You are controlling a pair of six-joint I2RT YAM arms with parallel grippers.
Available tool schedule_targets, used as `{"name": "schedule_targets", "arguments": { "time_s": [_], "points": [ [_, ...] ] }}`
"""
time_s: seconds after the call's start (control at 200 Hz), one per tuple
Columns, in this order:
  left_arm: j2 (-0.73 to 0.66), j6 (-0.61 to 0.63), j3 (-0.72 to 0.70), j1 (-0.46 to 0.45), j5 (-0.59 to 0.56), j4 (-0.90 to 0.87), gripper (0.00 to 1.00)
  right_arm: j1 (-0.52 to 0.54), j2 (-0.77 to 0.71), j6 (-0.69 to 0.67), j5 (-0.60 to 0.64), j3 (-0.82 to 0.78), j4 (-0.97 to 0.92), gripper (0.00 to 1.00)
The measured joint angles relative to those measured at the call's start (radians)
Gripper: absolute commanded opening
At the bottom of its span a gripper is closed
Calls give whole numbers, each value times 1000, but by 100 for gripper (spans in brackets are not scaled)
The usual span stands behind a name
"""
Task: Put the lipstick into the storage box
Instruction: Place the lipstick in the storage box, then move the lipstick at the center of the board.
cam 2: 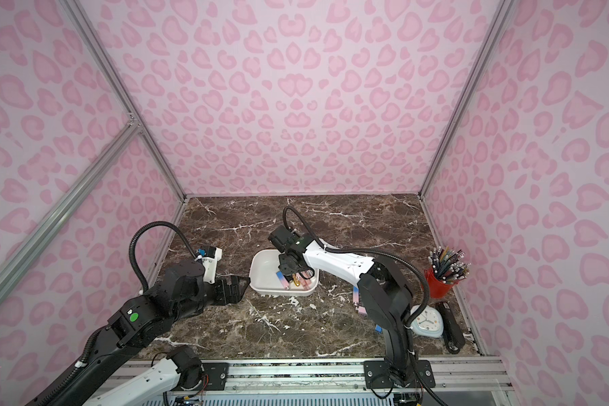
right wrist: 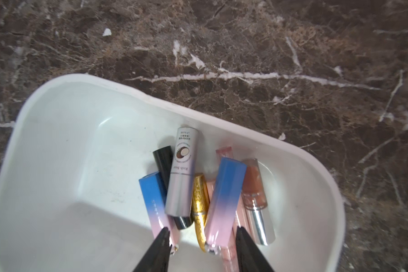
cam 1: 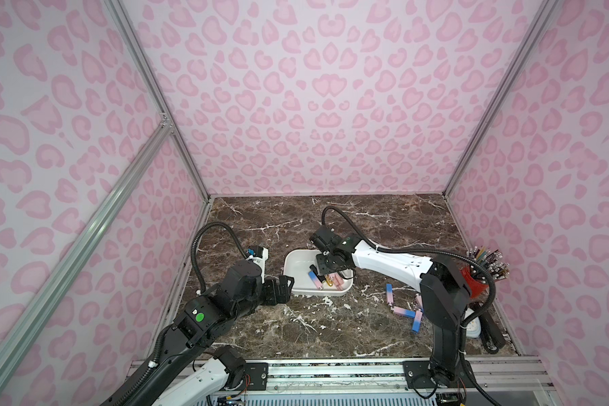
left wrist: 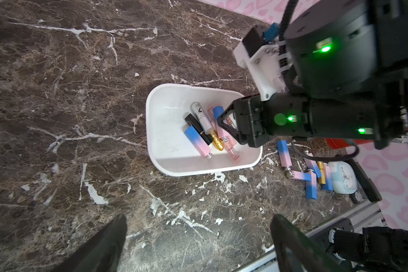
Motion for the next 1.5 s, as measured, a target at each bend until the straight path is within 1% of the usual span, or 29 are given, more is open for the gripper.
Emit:
{"name": "schedule_targets", "arguments": {
  "time_s": [0.09,0.185,0.255,0.395,0.515,0.615,0.775,0.94,1.025,1.385,1.465,1.5],
  "points": [
    [16,-3,0,0,2,3,98,-22,-75,-8,24,-58,6,47],
    [31,-4,0,0,12,17,98,-71,-172,-14,62,-172,-3,47],
    [47,-4,0,0,32,34,98,-126,-248,-18,87,-267,-8,47],
    [109,-4,-5,0,74,81,98,-271,-399,-18,124,-469,-19,47],
    [159,-4,-5,0,114,129,97,-360,-502,-18,135,-592,-30,47],
    [192,-3,-5,-1,140,164,98,-428,-551,-18,136,-665,-31,48],
    [219,-3,-10,-3,170,216,98,-513,-577,-19,118,-742,-27,48],
    [226,0,-17,-4,191,224,98,-568,-575,-24,102,-774,-13,49],
    [226,1,-23,-4,191,225,98,-575,-572,-24,95,-777,-7,50],
    [230,9,-23,-4,190,243,98,-585,-517,16,80,-818,13,52],
    [232,11,-23,-4,190,243,98,-586,-510,20,66,-825,19,50],
    [232,11,-23,-4,190,243,98,-586,-510,20,62,-828,23,45]
  ]
}}
